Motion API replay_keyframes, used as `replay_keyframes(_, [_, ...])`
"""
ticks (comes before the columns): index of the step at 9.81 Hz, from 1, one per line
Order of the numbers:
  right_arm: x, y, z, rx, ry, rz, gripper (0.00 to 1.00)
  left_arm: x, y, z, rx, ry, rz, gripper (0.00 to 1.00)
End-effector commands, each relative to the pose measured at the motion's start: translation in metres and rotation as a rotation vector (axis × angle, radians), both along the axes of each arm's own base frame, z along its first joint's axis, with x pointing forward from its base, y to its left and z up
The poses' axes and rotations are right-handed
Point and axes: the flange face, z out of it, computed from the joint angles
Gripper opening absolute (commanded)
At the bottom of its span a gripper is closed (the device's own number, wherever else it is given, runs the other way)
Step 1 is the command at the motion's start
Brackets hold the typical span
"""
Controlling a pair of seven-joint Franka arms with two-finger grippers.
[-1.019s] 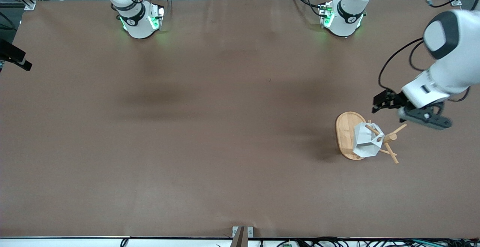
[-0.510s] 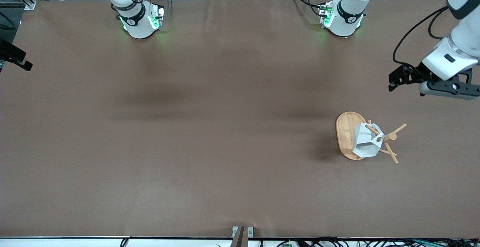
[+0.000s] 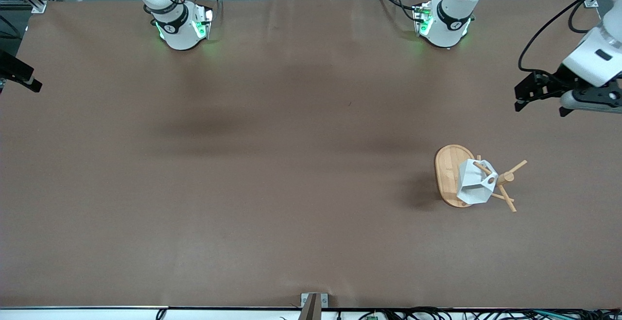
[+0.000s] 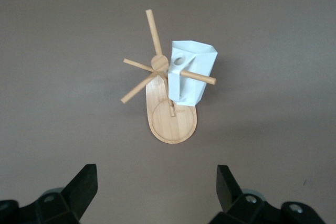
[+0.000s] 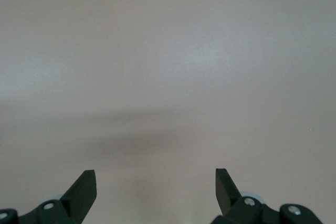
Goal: Hang cup on rack
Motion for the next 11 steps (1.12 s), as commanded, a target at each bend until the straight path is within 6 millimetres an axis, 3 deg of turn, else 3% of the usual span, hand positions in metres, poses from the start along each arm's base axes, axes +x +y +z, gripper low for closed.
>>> replay_keyframes(1, [0.000, 0.003, -0.001, -0.014, -0.003, -0.012, 1.00, 0.015, 0.012, -0.002, 0.020, 0.016, -0.038, 1.00])
replay_keyframes(4, [0.007, 0.003, -0.006, -0.013, 0.005, -0.004, 1.00, 0.007, 0.002, 0.006, 0.017, 0.072, 0.013, 1.00])
replay_keyframes(7, [0.008, 0.003, -0.007, -0.013, 0.005, -0.004, 1.00, -0.012, -0.036, 0.012, 0.032, 0.121, 0.053, 1.00])
replay_keyframes(11, [0.009, 0.003, -0.009, -0.010, 0.007, -0.006, 1.00, -0.012, -0.032, 0.013, 0.023, 0.123, 0.053, 1.00])
